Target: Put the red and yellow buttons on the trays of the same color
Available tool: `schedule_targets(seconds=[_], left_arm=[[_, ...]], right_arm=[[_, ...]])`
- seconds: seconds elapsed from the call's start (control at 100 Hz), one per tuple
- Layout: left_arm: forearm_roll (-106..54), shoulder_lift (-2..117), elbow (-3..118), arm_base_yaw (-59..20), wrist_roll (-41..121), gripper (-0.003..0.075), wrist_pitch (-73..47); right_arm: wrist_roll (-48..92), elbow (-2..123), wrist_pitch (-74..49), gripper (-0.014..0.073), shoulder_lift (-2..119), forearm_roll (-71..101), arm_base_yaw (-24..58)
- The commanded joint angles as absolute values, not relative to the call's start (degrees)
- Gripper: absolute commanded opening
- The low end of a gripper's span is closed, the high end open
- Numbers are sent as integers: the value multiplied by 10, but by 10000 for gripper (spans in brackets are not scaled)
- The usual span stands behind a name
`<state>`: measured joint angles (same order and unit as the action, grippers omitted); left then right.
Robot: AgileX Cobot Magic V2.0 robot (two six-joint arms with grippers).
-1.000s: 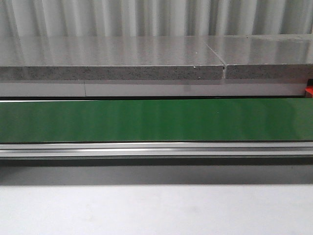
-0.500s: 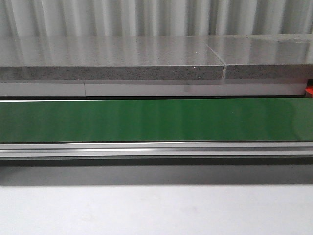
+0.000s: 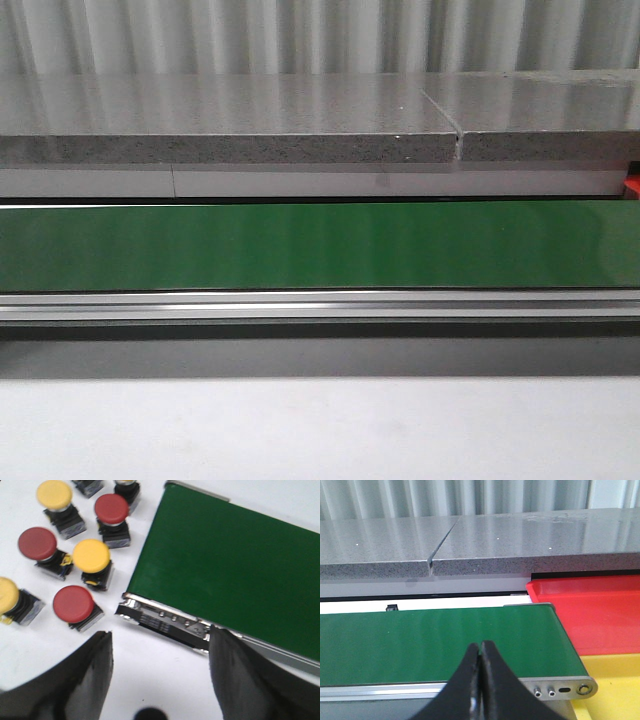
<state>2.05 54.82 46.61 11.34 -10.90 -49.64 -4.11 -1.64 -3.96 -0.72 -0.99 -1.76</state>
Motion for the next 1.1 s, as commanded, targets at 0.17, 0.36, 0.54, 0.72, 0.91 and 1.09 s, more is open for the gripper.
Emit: schedule_targets(seconds=[0.17,0.36,0.54,0.72,0.91,1.09], left_arm=[[-60,613,493,217,-62,420,-517],[-80,664,493,275,-39,420,-522],[-89,729,493,288,-19,420,-532],[-90,787,516,288,-19,420,-517],[-91,824,549,288,-21,420,-522],[-90,847,572,288,-21,420,-526]], right_arm=[[-42,-7,9,-105,-12,-14,-18],[-42,-7,9,-105,-12,-14,-18],[-42,-7,9,-105,-12,-14,-18],[-42,-7,9,-105,-12,-14,-18],[-42,-7,9,-105,-12,-14,-18],[-42,-7,9,-105,-12,-14,-18]])
